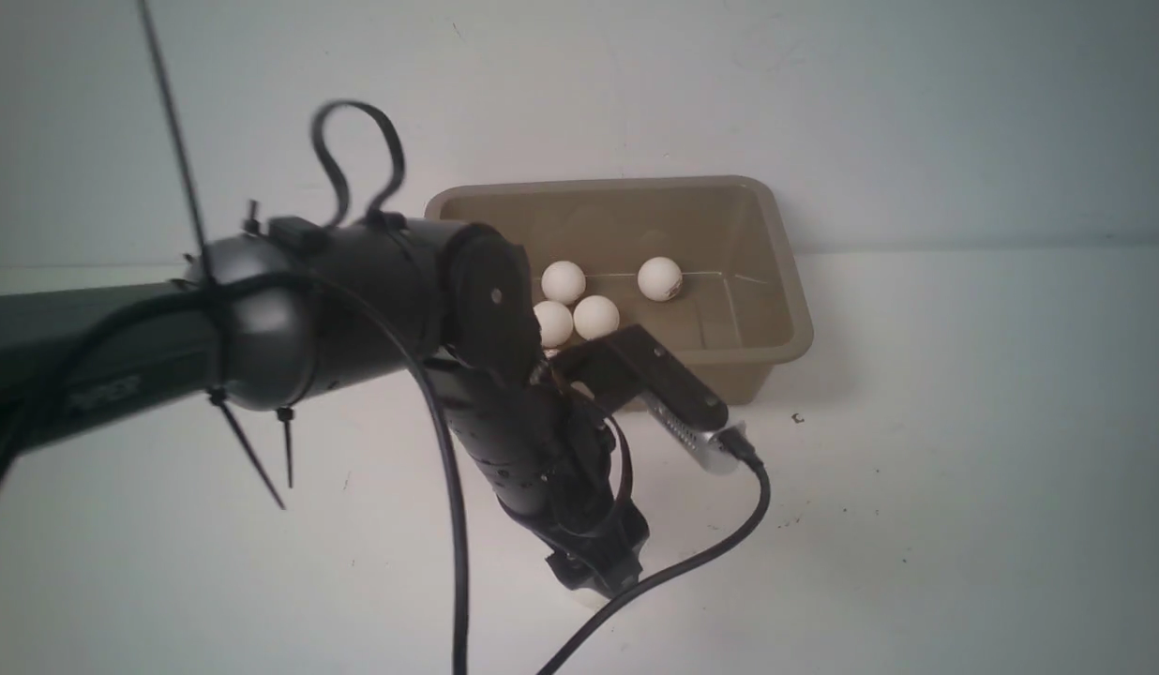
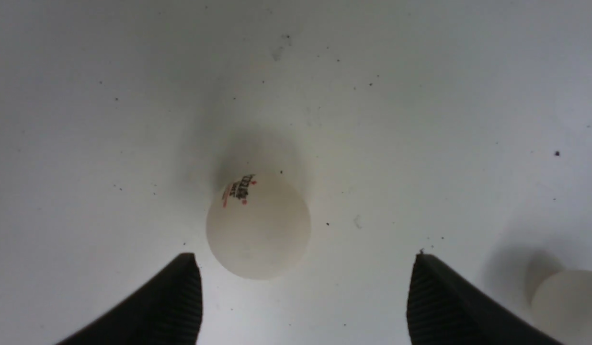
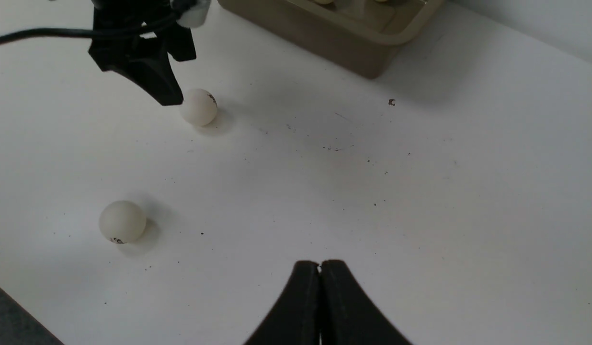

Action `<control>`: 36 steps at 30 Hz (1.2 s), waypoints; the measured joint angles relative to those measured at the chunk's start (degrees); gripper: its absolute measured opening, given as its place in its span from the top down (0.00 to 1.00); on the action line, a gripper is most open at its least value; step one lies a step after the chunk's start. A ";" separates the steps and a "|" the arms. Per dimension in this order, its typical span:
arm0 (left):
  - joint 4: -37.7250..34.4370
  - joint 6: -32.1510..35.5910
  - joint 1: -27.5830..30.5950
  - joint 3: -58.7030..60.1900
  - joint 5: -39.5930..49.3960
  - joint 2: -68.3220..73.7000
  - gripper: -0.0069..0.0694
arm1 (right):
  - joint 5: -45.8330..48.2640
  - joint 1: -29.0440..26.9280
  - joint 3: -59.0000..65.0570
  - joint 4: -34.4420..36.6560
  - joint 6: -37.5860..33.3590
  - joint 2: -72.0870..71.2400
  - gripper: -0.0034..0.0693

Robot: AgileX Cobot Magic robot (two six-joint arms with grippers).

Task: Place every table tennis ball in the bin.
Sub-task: Use the left arm to clamp the table tennis ball closest to it

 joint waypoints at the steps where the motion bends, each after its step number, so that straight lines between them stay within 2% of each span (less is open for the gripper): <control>1: 0.06 0.00 0.00 0.00 -0.08 0.44 0.24 | 0.00 0.00 0.00 0.00 0.00 0.00 0.97; 21: 0.45 -1.06 -0.04 0.00 -4.21 7.02 0.24 | 0.00 0.00 0.00 -0.21 0.20 0.00 0.97; 23: 1.20 -2.94 -0.04 0.00 -4.45 7.69 0.27 | 0.00 0.00 0.00 -0.21 0.20 0.00 0.97; 25: 2.17 -4.90 -0.04 0.00 -5.12 7.77 0.36 | 0.00 0.00 0.00 -0.21 0.20 0.00 0.97; 26: 3.06 -6.08 -0.04 -0.32 -5.39 7.68 0.45 | 0.00 0.00 0.00 -0.21 0.20 0.00 0.97; 31: 5.17 -7.87 -0.37 -2.04 -5.46 4.33 0.45 | 0.00 0.00 0.00 -0.21 0.20 0.00 0.97; 36: 6.59 -8.87 -0.91 -9.96 -5.64 -4.25 0.45 | 0.00 0.00 0.00 -0.78 0.20 0.00 0.97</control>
